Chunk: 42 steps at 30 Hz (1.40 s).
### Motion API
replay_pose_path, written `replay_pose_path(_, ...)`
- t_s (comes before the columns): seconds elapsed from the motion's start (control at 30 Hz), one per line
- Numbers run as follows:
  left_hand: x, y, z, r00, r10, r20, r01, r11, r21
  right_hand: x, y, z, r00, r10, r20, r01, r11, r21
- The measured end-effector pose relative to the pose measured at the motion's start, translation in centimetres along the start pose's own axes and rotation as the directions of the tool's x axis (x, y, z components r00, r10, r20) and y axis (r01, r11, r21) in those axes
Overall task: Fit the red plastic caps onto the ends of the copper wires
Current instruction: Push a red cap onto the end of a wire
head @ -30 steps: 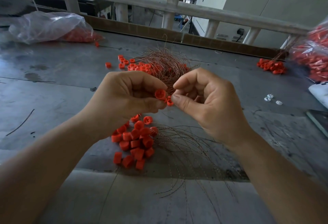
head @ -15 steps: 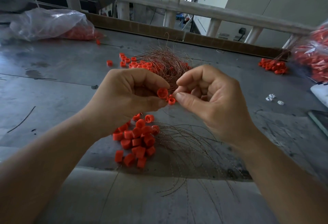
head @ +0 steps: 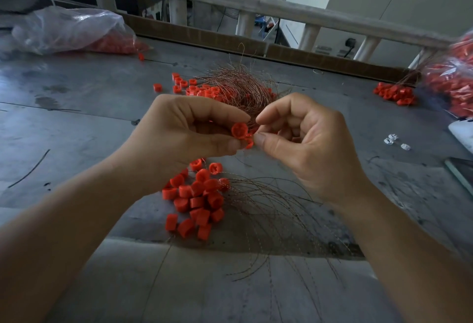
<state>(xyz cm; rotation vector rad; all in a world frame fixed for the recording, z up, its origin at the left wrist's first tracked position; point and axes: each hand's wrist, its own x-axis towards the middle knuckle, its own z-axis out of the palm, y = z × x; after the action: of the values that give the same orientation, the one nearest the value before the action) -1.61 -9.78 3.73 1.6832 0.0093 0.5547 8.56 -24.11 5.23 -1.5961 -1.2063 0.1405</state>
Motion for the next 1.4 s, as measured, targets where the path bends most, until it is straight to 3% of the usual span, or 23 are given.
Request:
replay_pose_path(0.17, 0.08, -0.15, -0.43, 0.997, -0.037, 0.074, 0.048, 0.988, -0.147, 0.25, 0.13, -0.51, 0.999, 0.001, -0.042, -0.001, 1.000, 0.001)
replay_pose_path(0.6, 0.01, 0.02, -0.41, 0.991, -0.069, 0.117, 0.090, 0.977, -0.191, 0.28, 0.09, -0.75, 0.999, -0.004, -0.038, 0.002, 0.999, -0.035)
replay_pose_path(0.87, -0.11, 0.18, -0.25, 0.995, -0.069, 0.074, 0.084, 0.969, -0.232, 0.14, -0.02, -0.85, 0.999, 0.005, -0.046, -0.007, 0.999, -0.052)
replay_pose_path(1.4, -0.26, -0.03, 0.15, 0.982, -0.076, 0.173, 0.144, 0.893, -0.425, 0.03, -0.53, 0.05, 0.990, 0.118, 0.074, -0.129, 0.977, 0.168)
